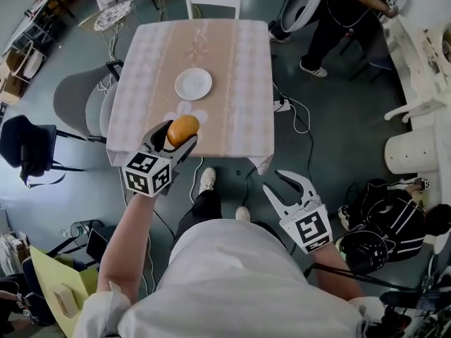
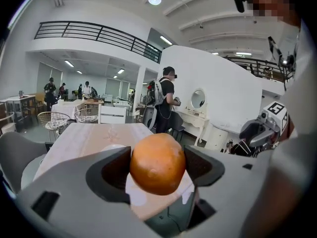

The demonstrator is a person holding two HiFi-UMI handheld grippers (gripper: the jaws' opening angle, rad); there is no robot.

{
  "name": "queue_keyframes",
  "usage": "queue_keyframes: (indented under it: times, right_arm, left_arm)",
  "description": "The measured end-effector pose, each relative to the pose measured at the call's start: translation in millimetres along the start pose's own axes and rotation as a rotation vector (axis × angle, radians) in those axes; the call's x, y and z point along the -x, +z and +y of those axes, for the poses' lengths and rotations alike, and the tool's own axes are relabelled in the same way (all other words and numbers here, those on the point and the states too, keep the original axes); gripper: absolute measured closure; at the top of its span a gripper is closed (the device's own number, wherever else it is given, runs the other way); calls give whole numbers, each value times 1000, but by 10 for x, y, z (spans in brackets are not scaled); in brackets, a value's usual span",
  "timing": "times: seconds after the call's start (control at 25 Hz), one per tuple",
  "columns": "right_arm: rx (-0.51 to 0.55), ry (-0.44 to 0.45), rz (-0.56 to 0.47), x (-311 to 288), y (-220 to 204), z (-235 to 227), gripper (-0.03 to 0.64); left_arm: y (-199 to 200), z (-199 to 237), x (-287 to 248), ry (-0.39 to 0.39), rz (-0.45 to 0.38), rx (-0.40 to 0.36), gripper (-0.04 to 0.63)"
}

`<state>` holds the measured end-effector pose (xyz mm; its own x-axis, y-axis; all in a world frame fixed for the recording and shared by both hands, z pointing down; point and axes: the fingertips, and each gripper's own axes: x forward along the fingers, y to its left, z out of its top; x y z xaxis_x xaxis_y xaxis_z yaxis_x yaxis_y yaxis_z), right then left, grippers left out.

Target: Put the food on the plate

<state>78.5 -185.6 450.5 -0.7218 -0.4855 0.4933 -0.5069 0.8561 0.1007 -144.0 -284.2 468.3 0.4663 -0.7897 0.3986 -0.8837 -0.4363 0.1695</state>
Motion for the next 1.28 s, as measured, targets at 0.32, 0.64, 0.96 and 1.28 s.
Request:
queue_keyframes:
  times: [0.32, 0.64, 0.96, 1.28]
  right_arm:
    - [-73, -116, 40, -556, 405, -338, 465]
    - [-156, -237, 134, -847, 455, -517, 465]
    - [-194, -307, 182, -958, 472, -624, 465]
    - [-235, -331, 193, -1014, 426, -660, 465]
  left_arm:
    - [-32, 1017, -907, -46, 91, -60, 247]
    - [-304, 1632, -1807, -130, 205, -141, 247]
    - [-622, 1803, -2293, -170, 298, -223, 247]
    - [-735, 1847, -2380, -179, 333, -233, 247]
